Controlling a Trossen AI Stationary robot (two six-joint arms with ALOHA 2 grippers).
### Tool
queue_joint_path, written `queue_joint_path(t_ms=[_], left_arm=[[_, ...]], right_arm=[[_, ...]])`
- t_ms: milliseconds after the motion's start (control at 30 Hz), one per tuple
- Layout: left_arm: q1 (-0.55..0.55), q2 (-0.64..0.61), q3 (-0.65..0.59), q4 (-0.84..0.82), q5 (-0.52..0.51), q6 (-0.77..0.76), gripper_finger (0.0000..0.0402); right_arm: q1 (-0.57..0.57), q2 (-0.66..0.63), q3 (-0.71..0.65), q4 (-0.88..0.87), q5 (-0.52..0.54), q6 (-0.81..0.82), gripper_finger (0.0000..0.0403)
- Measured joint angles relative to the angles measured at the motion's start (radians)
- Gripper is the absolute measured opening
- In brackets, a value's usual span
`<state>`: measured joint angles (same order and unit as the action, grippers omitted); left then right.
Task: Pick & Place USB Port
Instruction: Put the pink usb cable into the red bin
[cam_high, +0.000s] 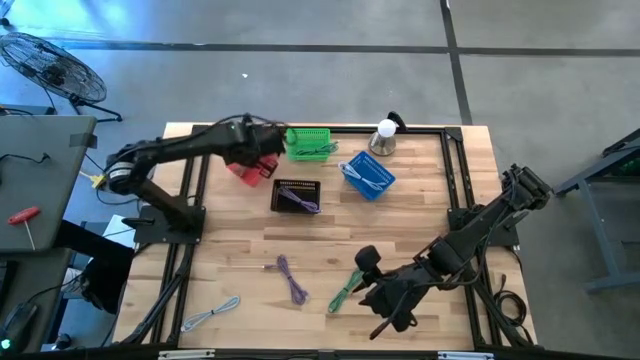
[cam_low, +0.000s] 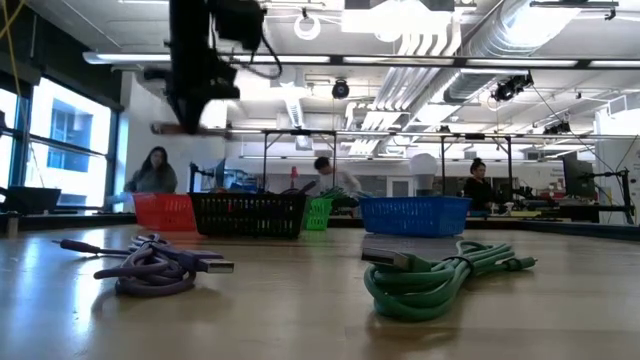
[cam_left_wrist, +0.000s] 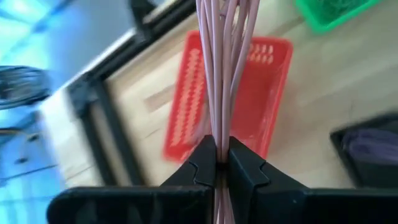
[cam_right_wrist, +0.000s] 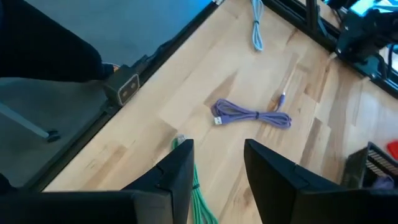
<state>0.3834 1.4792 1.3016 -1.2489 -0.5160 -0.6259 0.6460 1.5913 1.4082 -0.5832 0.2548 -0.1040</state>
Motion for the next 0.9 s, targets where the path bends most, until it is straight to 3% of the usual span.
queue_joint_path(t_ms=[233, 567, 900], left_arm=[[0.164, 0.0, -0.231, 0.404, 0.173, 0.206, 0.001], [0.275, -0.001, -0.387, 0.517, 0.258, 0.266, 0.0011], [0.277, -0.001, -0.389, 0.523, 0.4, 0.232, 0.0133]], right_arm=[[0.0, 0.0, 0.0, -0.012, 0.035, -0.006, 0.0133], [-0.039, 0.0, 0.0, -0.012, 0.028, -0.008, 0.0133], [-0.066, 0.0, 0.0, -0.011, 0.027, 0.021, 0.0133]])
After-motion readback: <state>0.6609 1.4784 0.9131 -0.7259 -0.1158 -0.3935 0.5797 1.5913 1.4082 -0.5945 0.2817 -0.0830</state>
